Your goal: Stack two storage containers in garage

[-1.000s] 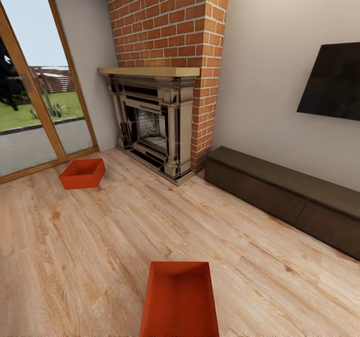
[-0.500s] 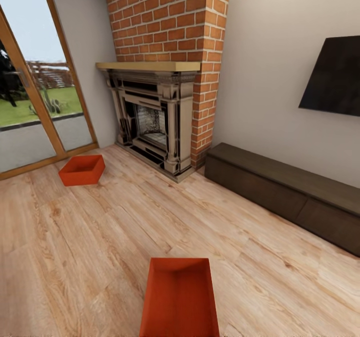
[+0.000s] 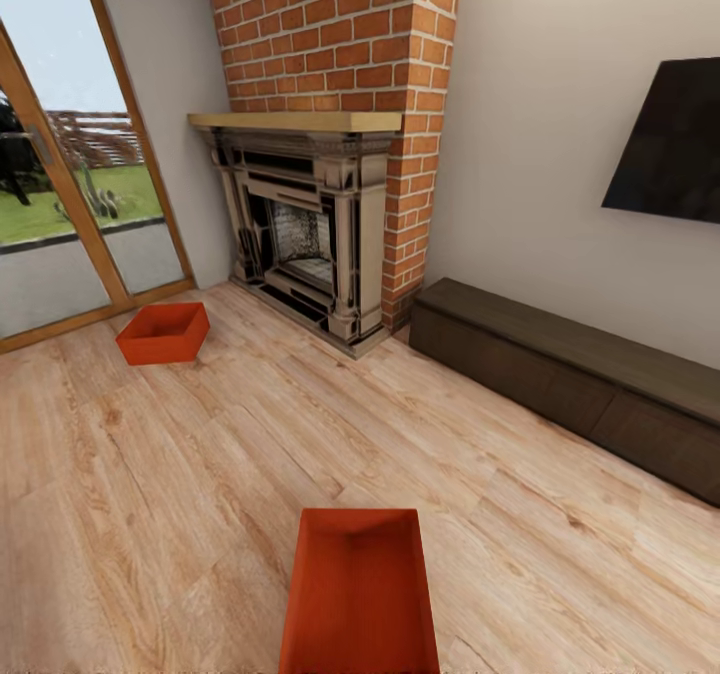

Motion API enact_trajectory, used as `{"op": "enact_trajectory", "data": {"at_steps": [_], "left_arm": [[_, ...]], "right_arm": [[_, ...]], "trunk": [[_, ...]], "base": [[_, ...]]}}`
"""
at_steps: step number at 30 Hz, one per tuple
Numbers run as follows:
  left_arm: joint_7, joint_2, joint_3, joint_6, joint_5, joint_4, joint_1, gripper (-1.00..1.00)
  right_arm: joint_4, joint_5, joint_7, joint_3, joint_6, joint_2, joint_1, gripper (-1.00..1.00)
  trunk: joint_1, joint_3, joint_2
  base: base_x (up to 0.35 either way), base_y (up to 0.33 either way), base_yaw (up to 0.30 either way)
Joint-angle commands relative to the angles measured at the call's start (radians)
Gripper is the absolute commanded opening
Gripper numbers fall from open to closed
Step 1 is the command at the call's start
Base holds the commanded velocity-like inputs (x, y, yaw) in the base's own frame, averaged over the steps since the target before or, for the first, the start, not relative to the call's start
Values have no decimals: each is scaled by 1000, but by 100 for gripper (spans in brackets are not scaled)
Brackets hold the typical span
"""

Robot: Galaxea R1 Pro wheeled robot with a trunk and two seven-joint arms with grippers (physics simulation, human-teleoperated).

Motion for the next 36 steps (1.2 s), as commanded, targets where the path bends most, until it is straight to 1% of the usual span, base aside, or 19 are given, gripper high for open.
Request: {"op": "enact_trajectory", "data": {"at_steps": [1, 36], "left_arm": [[0, 0, 5, -2, 2, 0, 0, 100], [0, 0, 5, -2, 2, 0, 0, 100]], "right_arm": [[3, -10, 2, 8, -6, 1, -1, 100], [3, -11, 1, 8, -6, 2, -1, 100]], "trunk": [[0, -2, 0], [0, -59, 0]], "base": [[0, 0, 0], [0, 0, 0]]}}
